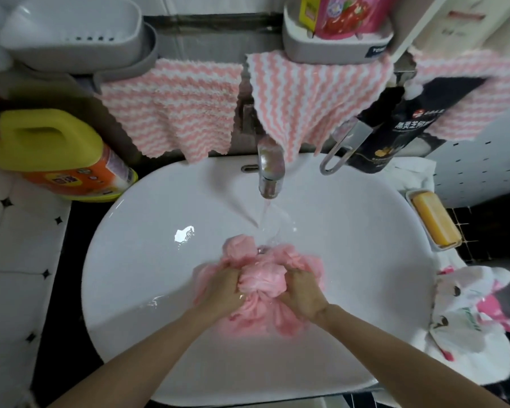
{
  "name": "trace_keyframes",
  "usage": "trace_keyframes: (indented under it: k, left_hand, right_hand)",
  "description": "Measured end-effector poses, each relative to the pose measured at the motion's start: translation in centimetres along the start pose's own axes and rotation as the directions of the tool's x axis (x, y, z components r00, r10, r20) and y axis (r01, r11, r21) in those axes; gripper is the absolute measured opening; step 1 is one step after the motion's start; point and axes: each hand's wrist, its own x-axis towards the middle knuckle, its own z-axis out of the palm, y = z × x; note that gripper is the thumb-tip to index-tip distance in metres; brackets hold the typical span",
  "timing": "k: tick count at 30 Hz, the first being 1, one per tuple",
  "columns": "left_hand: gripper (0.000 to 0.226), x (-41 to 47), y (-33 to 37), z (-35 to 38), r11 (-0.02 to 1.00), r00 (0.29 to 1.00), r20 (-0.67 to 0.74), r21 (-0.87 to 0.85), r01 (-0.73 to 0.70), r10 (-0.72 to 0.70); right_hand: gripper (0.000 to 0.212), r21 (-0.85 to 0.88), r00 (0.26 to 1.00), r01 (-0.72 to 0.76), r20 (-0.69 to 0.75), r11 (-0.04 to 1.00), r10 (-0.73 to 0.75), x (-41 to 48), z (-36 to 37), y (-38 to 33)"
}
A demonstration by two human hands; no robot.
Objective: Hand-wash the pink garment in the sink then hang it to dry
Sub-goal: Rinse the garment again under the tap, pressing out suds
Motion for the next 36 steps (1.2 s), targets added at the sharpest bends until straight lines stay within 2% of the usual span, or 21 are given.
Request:
trace_keyframes:
  k: [2, 4, 5, 7, 9, 10, 11, 12, 13, 14, 15, 16, 18, 20, 21, 22, 24, 26, 27, 31, 36]
  left_hand:
    - [0.048, 0.3, 0.3, -0.4, 0.980, 0.982, 0.054, -0.070, 0.184, -0.181]
    - [0.042, 0.7, 1.2, -1.6, 0.907, 0.939, 0.122, -0.245, 0.343, -0.322]
    - [0.038, 1.1, 1.7, -2.4, 0.838, 0.921, 0.169, -0.381, 0.390, -0.351]
    - [0.035, 2.1, 2.2, -3.8, 0.605, 0.865, 0.332, -0.619, 0.501, -0.376]
    - [0.040, 3.0, 2.3, -5.2, 0.442, 0.828, 0.455, -0.700, 0.560, -0.328]
    - [0.051, 3.6, 2.1, -5.7, 0.440, 0.803, 0.486, -0.672, 0.596, -0.346]
    - [0.075, 4.5, 1.3, -5.9, 0.539, 0.787, 0.460, -0.574, 0.617, -0.411]
    - [0.098, 5.0, 0.8, -6.2, 0.681, 0.798, 0.352, -0.418, 0.602, -0.489]
    - [0.102, 5.2, 0.4, -6.6, 0.810, 0.836, 0.119, -0.209, 0.548, -0.536]
    - [0.093, 5.2, 0.0, -6.7, 0.895, 0.881, -0.179, 0.004, 0.445, -0.437]
    - [0.083, 4.9, 0.1, -6.9, 0.937, 0.893, -0.361, 0.119, 0.329, -0.267]
    - [0.080, 4.6, 0.2, -7.0, 0.967, 0.906, -0.399, 0.137, 0.214, -0.144]
    - [0.092, 3.9, -0.5, -5.7, 0.975, 0.972, -0.220, 0.219, -0.034, 0.084]
    - [0.109, 3.3, -2.7, -2.7, 0.870, 0.968, -0.029, 0.446, -0.211, 0.249]
    - [0.117, 3.2, -3.8, -1.5, 0.821, 0.969, 0.053, 0.521, -0.233, 0.241]
    - [0.122, 3.4, -4.6, -0.7, 0.796, 0.971, 0.081, 0.560, -0.231, 0.224]
    - [0.125, 4.1, -4.7, -0.2, 0.769, 0.975, 0.052, 0.606, -0.203, 0.216]
    - [0.127, 4.9, -4.5, -0.4, 0.759, 0.972, 0.018, 0.621, -0.195, 0.235]
    - [0.127, 5.1, -4.3, -0.5, 0.776, 0.973, -0.001, 0.603, -0.185, 0.232]
    - [0.120, 6.3, -2.9, 0.1, 0.893, 0.959, -0.134, 0.413, -0.176, 0.251]
    - [0.100, 7.7, -2.1, 0.5, 0.837, 0.962, -0.077, 0.514, -0.187, 0.262]
  right_hand:
    - [0.052, -0.006, 0.995, -0.081, 0.053, 0.997, 0.081, 1.0, -1.5, -0.3]
    - [0.044, 0.069, 0.933, -0.290, 0.245, 0.955, 0.265, 2.7, -3.3, -0.7]
    - [0.040, 0.143, 0.893, -0.391, 0.297, 0.909, 0.337, 3.7, -4.2, -0.8]
    - [0.037, 0.270, 0.823, -0.544, 0.357, 0.795, 0.442, 5.5, -5.3, -0.5]
    - [0.051, 0.337, 0.756, -0.650, 0.376, 0.681, 0.536, 6.9, -6.3, 0.0]
    - [0.059, 0.340, 0.731, -0.682, 0.348, 0.647, 0.588, 7.4, -6.6, 0.4]
    - [0.065, 0.308, 0.719, -0.695, 0.280, 0.650, 0.636, 7.7, -6.9, 1.0]
    - [0.069, 0.251, 0.717, -0.695, 0.185, 0.673, 0.672, 7.8, -6.9, 1.7]
    - [0.070, 0.213, 0.717, -0.692, 0.087, 0.690, 0.692, 7.7, -6.8, 2.1]
    - [0.068, 0.213, 0.708, -0.690, 0.000, 0.692, 0.706, 7.2, -6.4, 2.3]
    - [0.064, 0.247, 0.695, -0.681, -0.079, 0.689, 0.715, 6.4, -5.9, 2.1]
    - [0.058, 0.303, 0.683, -0.657, -0.151, 0.691, 0.715, 5.5, -5.3, 1.8]
    - [0.042, 0.479, 0.663, -0.541, -0.262, 0.691, 0.701, 3.5, -3.9, 1.2]
    - [0.031, 0.649, 0.610, -0.398, -0.341, 0.648, 0.716, 1.7, -3.1, 0.2]
    - [0.028, 0.652, 0.582, -0.352, -0.410, 0.672, 0.703, 1.0, -2.7, -0.1]
    - [0.032, 0.577, 0.585, -0.333, -0.494, 0.746, 0.643, 0.4, -2.4, -0.4]
    - [0.047, 0.308, 0.724, -0.300, -0.543, 0.903, 0.426, 0.3, -1.4, -0.2]
    - [0.059, 0.105, 0.899, -0.196, -0.378, 0.975, 0.221, 1.5, 0.0, 0.5]
    - [0.064, 0.043, 0.942, -0.150, -0.298, 0.988, 0.155, 2.5, 0.9, 1.1]
    - [0.068, -0.116, 0.979, -0.144, -0.158, 0.983, 0.125, 6.2, 2.9, 2.1]
    - [0.059, -0.189, 0.977, -0.151, -0.177, 0.970, 0.117, 7.2, 3.3, 3.2]
